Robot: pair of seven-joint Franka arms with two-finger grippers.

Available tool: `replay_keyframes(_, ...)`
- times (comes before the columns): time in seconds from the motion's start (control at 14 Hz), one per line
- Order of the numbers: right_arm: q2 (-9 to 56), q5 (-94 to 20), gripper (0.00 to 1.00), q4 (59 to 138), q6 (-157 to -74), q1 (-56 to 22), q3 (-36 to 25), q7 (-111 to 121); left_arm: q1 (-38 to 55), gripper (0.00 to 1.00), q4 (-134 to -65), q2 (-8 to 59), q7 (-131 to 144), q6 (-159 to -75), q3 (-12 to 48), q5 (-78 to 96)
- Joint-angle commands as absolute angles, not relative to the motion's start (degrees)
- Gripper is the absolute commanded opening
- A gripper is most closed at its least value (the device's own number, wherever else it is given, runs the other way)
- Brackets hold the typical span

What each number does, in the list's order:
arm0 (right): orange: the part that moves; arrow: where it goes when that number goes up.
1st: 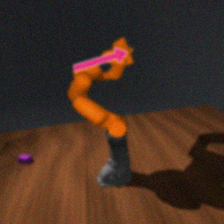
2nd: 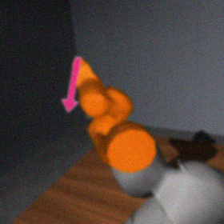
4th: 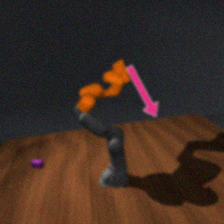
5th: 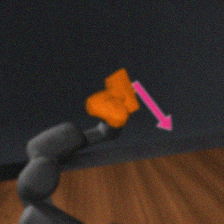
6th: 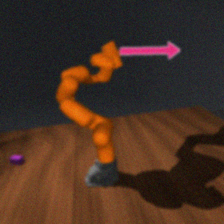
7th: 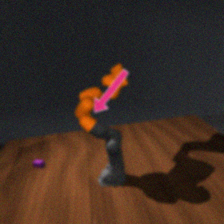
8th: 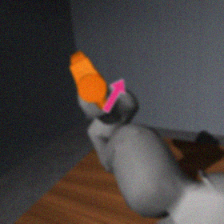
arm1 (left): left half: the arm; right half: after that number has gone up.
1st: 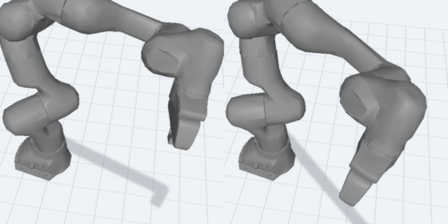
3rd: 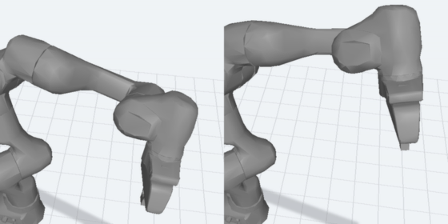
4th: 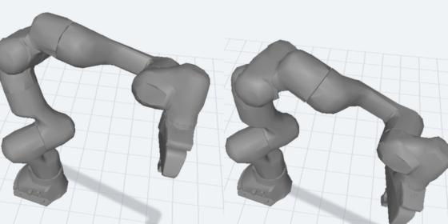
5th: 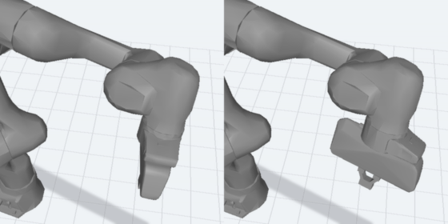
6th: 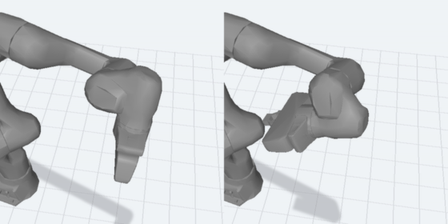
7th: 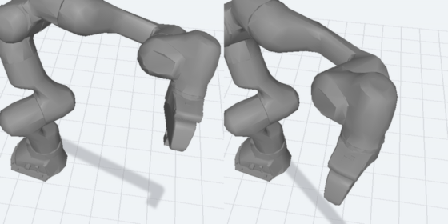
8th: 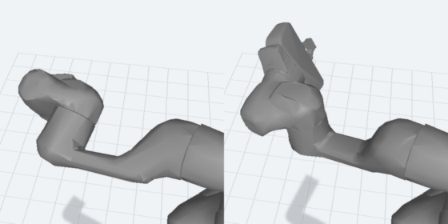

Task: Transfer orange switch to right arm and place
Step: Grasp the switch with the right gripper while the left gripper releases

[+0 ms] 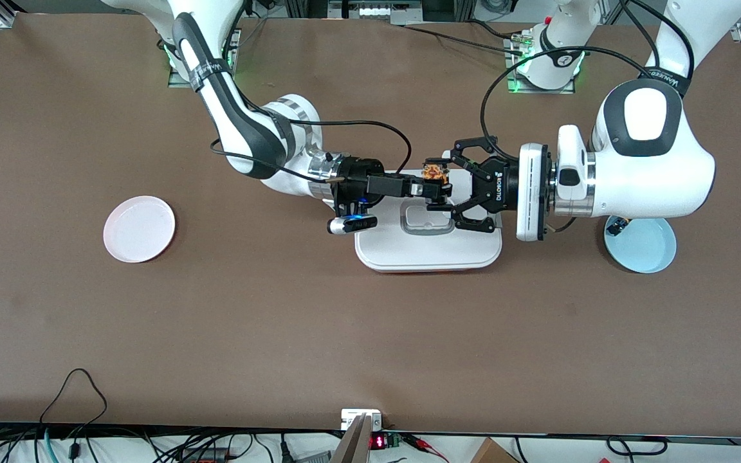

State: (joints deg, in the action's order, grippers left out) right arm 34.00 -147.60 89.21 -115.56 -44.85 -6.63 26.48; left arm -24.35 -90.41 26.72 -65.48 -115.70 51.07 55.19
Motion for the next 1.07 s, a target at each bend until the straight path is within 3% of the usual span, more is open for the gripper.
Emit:
replay_keyframes(0.0, 34.7, -153.1, 0.6, 87.7, -116.5, -45.8, -6.9, 27.2, -25.1, 0.0, -92.0, 25.0, -66.5, -116.5, 51.6, 57.3)
replay_keyframes(0.21, 34.5, -153.2, 0.59, 87.7, -116.5, -45.8, -6.9, 27.2, -25.1, 0.0, -92.0, 25.0, -66.5, -116.5, 51.6, 57.3)
replay_keyframes(0.43, 34.7, -153.0, 0.49, 87.7, -116.5, -45.8, -6.9, 27.8, -25.1, 0.0, -92.0, 25.0, -66.4, -116.5, 51.6, 57.3)
replay_keyframes(0.57, 34.7, -153.0, 0.4, 87.7, -116.4, -45.9, -6.9, 27.9, -25.0, 0.0, -92.0, 25.1, -66.4, -116.5, 51.6, 57.3)
replay_keyframes(0.78, 34.7, -153.0, 0.05, 87.8, -116.3, -45.8, -6.9, 27.9, -25.0, 0.0, -92.0, 25.1, -66.4, -116.5, 51.6, 57.3)
replay_keyframes(0.85, 34.7, -152.9, 0.0, 87.7, -116.3, -45.8, -6.9, 27.9, -25.0, 0.0, -92.0, 25.1, -66.4, -116.5, 51.6, 57.3)
replay_keyframes(1.0, 34.7, -152.9, 0.0, 87.7, -116.3, -45.8, -6.9, 27.9, -25.0, 0.0, -92.0, 25.0, -66.4, -116.5, 51.6, 57.3)
